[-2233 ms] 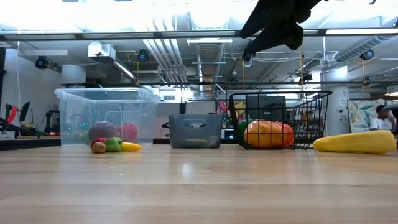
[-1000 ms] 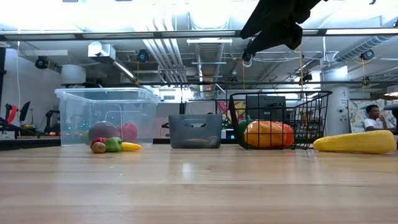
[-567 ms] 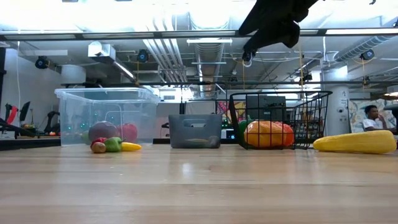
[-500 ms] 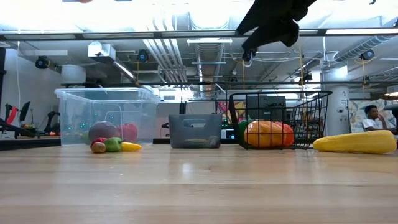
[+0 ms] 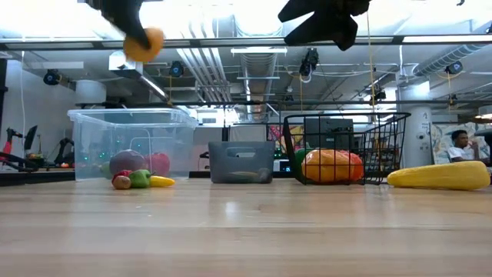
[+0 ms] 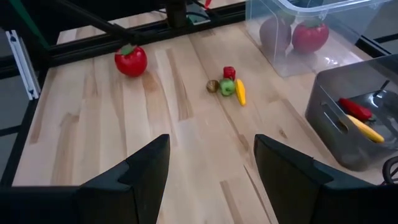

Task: Sort produce into baskets
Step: Put the yellow lemon into the transparent bin

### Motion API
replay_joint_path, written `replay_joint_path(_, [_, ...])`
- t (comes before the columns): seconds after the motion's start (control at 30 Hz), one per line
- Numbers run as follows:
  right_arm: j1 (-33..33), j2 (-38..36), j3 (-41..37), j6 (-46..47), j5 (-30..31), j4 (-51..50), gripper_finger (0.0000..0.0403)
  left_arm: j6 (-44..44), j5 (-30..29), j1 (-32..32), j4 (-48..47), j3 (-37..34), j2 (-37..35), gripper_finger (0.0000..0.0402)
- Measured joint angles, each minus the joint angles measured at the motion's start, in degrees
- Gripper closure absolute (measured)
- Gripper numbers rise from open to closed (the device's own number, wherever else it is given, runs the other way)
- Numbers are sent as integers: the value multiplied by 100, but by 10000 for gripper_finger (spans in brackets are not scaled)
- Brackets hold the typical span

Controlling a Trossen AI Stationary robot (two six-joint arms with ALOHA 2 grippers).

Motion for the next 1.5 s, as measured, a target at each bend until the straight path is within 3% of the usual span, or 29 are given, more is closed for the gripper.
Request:
replay_joint_path(0.23, [0, 0, 0, 9, 0, 2, 179, 1060, 1210, 2099, 838, -874, -522, 184])
replay_joint_path(0.33, [0, 0, 0, 13, 0, 1, 179, 1588, 1394, 2838, 980, -977, -571, 184])
replay_joint_path(0.5, [0, 0, 0, 15, 0, 0, 179, 2394, 1423, 3658, 1152, -977, -593, 183])
replay_joint_path(0.63, [0, 0, 0, 15, 0, 1, 179, 2821, 2032, 4201, 1276, -977, -525, 183])
replay_joint_path(0.87, [0, 0, 0, 33, -1, 1, 179, 3095, 2200, 4621, 1298, -977, -215, 182])
replay_joint_path(1.27, [0, 0, 0, 88, -1, 4, 179, 3115, 2104, 4637, 1309, -977, 144, 142])
replay_joint_path(1.5, [0, 0, 0, 120, -2, 2, 179, 3112, 2102, 4637, 1309, -977, 170, 139])
